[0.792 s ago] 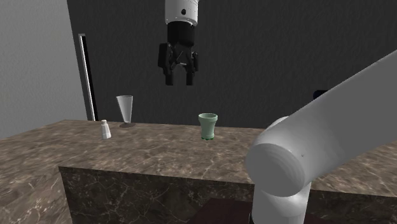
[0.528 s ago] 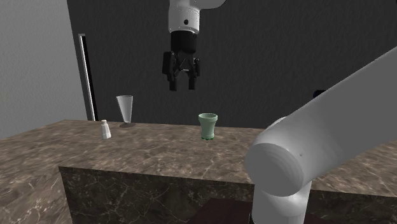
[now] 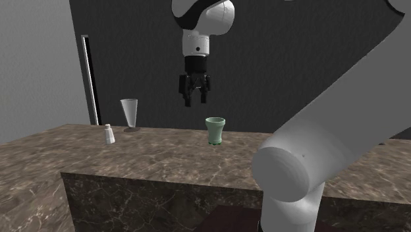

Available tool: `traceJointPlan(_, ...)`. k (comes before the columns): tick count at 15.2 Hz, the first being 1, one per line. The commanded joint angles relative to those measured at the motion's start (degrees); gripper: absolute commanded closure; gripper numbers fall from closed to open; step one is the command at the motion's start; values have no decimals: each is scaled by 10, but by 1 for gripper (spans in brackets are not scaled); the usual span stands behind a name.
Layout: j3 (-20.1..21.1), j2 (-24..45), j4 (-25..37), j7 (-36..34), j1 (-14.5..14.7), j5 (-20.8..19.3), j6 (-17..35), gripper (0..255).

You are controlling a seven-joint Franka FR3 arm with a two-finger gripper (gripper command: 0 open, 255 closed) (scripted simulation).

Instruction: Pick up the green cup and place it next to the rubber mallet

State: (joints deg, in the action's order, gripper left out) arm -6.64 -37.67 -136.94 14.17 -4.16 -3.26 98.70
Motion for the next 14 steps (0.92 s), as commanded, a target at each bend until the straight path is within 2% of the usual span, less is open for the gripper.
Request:
traceJointPlan(1,-15,27,0,16,-7,-14,30,0)
traceJointPlan(8,-66,132,21,68,-30,-50,124,0)
traceJointPlan(14,-107,237,65,114,-46,-61,196,0)
